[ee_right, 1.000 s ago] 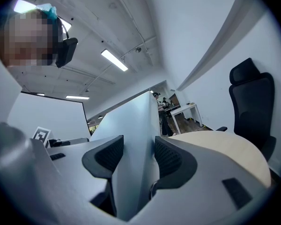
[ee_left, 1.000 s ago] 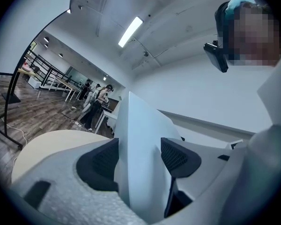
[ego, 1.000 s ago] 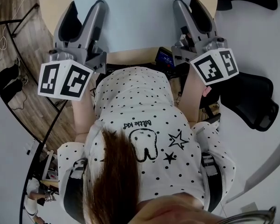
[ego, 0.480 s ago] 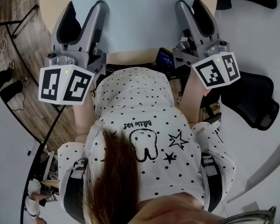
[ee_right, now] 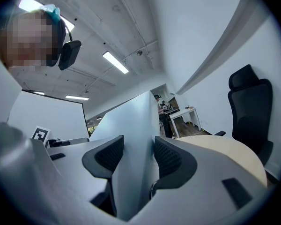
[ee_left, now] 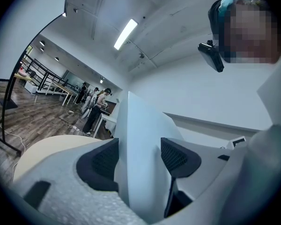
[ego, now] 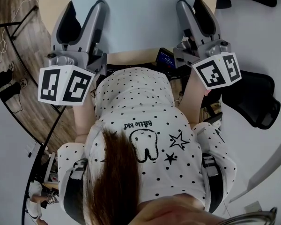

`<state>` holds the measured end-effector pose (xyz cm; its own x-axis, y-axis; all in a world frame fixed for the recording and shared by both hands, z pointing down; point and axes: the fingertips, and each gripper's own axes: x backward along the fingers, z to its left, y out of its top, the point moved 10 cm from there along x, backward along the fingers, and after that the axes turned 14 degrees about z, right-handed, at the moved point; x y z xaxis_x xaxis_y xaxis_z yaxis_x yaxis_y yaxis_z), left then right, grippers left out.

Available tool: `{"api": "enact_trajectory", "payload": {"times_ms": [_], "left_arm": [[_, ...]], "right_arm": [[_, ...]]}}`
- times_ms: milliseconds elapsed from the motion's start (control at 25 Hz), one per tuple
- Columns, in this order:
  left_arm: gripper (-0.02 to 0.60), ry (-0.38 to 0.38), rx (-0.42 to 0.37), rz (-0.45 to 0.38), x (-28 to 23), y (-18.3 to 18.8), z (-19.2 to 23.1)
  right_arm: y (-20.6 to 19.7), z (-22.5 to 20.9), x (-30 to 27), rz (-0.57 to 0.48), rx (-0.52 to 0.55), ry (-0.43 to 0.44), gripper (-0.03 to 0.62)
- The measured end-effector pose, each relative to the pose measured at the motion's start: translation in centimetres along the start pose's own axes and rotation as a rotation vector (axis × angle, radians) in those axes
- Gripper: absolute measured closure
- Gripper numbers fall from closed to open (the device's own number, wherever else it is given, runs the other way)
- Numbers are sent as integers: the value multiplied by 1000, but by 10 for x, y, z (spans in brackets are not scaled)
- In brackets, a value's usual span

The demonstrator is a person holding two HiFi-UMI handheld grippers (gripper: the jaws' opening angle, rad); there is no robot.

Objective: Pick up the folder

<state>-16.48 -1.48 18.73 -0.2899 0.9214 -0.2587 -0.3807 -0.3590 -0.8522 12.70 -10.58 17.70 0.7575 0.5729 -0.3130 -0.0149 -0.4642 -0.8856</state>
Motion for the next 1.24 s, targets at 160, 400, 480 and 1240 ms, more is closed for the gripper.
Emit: {"api": "enact_trajectory", "payload": {"times_ms": [160,400,480,1240], "left_arm": [[301,-6,6,0,0,-2,0],[301,-11,8,2,-2,-2,-2],[301,-11,9,3,-1,-3,-1],[301,-13,29,10,-3,-3,0]], "right_arm": [[-2,-1,1,-2,-1,-7,393],[-2,-2,3,-4,-4,-12,393],[-3,-2,2,-3,-4,-13,393],[-1,-2,1,-3,-7,-27,393]]}}
